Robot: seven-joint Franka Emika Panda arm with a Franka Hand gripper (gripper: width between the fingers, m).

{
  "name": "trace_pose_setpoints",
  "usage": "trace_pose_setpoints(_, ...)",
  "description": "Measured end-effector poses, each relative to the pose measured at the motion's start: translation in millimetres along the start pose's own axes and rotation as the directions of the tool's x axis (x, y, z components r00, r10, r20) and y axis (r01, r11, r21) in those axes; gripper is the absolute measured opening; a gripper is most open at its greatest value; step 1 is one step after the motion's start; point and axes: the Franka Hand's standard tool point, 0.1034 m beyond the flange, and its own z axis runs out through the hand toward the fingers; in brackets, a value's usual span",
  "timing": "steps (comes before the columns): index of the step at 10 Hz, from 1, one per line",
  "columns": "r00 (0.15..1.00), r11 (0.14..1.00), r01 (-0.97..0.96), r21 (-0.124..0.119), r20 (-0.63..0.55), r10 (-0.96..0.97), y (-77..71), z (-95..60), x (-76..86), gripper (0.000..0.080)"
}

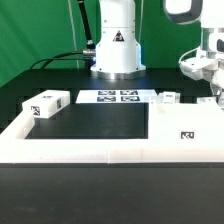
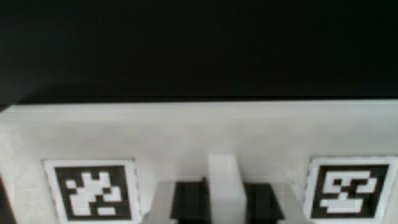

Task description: Assemble cabinet

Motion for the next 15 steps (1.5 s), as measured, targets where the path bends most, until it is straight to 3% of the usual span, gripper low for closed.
trace_pose_setpoints(4,1.0,1.0,-0.003,-0.001,0.0,0.003,0.3,-1.0,-1.2,0.0069)
trace_pose_setpoints(9,0.988,0.989,-0.145,-0.024,0.057,0.146,-6.7,-45.2,-36.0,0.007)
trace_pose_setpoints(11,0.98,0.982,-0.178,-0.069,0.072,0.183,1.9,-70.8,-49.2,0.007)
trace_pose_setpoints(15,0.981,0.982,-0.177,-0.059,0.07,0.181,-0.5,-65.4,-48.3,0.007)
